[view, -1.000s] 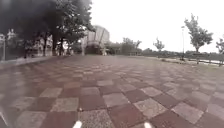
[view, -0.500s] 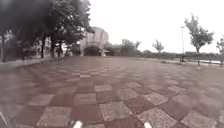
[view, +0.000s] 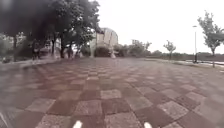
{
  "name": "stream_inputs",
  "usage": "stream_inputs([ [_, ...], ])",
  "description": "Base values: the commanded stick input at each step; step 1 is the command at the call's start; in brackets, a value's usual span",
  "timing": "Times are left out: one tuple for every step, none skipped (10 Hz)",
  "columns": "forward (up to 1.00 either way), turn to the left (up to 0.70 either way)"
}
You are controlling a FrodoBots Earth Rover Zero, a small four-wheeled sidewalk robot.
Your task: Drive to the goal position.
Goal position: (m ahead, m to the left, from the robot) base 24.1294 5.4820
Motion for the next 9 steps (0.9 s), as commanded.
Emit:
stream_inputs([
  [0.5,0.0],
  [0.5,0.0],
  [0.5,0.21],
  [0.5,0.48],
  [0.5,0.5],
  [0.5,0.5],
  [0.5,0.5],
  [0.5,0.5],
  [0.5,0.32],
])
